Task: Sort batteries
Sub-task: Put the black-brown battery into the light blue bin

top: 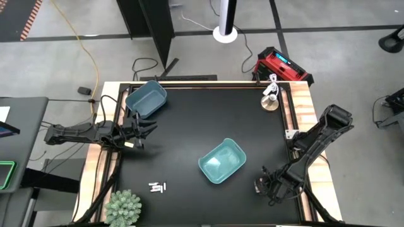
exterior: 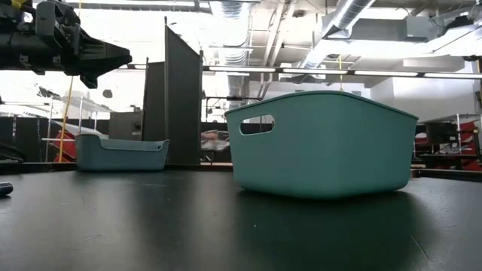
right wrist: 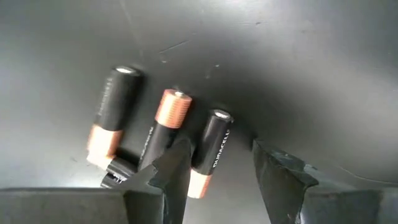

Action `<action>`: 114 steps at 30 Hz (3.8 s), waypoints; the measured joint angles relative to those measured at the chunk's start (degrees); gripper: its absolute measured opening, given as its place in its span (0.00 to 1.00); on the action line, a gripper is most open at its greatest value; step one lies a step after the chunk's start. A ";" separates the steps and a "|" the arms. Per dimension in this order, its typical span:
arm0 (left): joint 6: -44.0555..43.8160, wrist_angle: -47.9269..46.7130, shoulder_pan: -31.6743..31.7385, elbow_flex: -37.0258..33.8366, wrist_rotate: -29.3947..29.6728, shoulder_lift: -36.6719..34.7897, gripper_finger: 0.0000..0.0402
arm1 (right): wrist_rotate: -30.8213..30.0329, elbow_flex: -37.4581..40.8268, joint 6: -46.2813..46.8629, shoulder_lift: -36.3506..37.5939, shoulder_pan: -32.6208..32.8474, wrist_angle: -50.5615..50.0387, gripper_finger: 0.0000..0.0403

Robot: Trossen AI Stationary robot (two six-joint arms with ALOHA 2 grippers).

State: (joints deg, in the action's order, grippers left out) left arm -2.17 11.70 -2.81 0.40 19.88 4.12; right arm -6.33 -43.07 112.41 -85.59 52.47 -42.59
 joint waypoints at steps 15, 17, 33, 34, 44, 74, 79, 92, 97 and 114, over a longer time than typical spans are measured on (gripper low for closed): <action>-0.20 -0.33 0.00 0.00 0.00 0.00 0.22 | 0.20 0.22 5.70 -0.04 0.00 -3.42 0.27; -0.20 -0.33 0.02 0.00 0.00 0.00 0.22 | 0.42 0.22 5.87 -0.04 0.00 -3.43 0.25; -1.03 -0.35 0.02 0.00 -0.02 0.00 0.22 | 1.92 -0.03 5.63 -1.43 -0.44 -2.57 0.10; -1.09 -0.35 0.00 0.00 -0.01 0.00 0.22 | 2.14 -0.04 5.20 -2.22 -0.44 -2.37 0.10; -1.96 -0.48 0.00 0.00 -0.02 0.00 0.22 | 3.17 -2.10 4.18 -5.06 -0.90 -4.38 0.09; -2.16 -0.66 0.00 0.00 -0.02 -0.02 0.22 | -0.47 -11.32 -5.72 -5.24 -0.87 -19.77 0.09; -2.16 -0.66 0.00 0.00 -0.02 -0.01 0.22 | -3.55 -14.43 -9.79 -5.22 -1.63 -21.25 0.09; -2.05 -0.74 0.00 0.00 -3.08 0.00 0.22 | -21.70 -31.27 -41.48 -5.06 -13.26 -20.96 0.09; -2.14 -0.74 0.00 0.00 -3.08 0.00 0.22 | -22.25 -32.70 -54.75 -5.04 -20.77 -17.11 0.09; -2.88 -2.01 0.00 0.00 -3.08 0.00 0.22 | -18.30 -31.47 -69.31 -8.39 -33.19 -10.24 0.18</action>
State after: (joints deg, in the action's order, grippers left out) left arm -5.05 9.69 -2.81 0.40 16.80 4.12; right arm -24.63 -74.54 43.10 -93.97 19.27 -52.83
